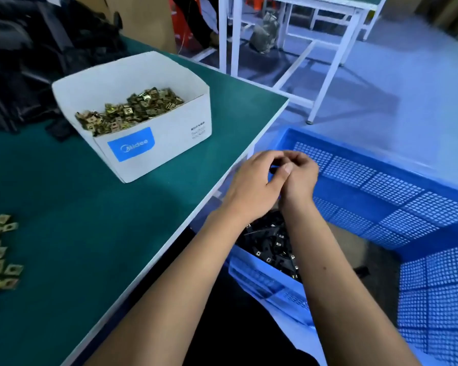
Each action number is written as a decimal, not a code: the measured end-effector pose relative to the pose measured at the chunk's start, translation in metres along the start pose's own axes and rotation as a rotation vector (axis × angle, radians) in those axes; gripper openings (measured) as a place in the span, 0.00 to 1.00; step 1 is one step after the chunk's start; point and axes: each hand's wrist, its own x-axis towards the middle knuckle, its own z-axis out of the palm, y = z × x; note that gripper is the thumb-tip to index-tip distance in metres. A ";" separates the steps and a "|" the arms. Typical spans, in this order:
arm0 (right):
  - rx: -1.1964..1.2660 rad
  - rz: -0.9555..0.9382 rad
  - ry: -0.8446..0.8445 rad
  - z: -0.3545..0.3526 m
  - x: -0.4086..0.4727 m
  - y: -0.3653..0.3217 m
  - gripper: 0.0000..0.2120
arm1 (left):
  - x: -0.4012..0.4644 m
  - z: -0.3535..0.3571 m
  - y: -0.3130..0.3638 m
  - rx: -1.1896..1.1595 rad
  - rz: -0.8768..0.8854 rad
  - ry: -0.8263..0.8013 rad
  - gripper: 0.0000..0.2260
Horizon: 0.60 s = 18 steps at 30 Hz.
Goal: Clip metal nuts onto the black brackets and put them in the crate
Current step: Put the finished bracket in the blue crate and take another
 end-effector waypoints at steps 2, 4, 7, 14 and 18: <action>0.051 -0.138 -0.064 0.026 -0.021 -0.035 0.03 | -0.002 -0.041 0.019 -0.002 0.122 0.141 0.10; 0.060 -0.263 -0.118 0.056 -0.046 -0.063 0.03 | -0.009 -0.084 0.034 0.023 0.197 0.276 0.09; 0.105 -0.409 -0.240 0.105 -0.091 -0.090 0.04 | -0.029 -0.146 0.042 0.066 0.234 0.477 0.09; 0.065 -0.372 -0.773 0.247 -0.229 -0.076 0.09 | -0.128 -0.280 -0.013 0.201 0.047 0.930 0.11; -0.267 -0.532 -0.988 0.302 -0.293 -0.041 0.04 | -0.198 -0.334 -0.060 0.229 -0.165 1.055 0.08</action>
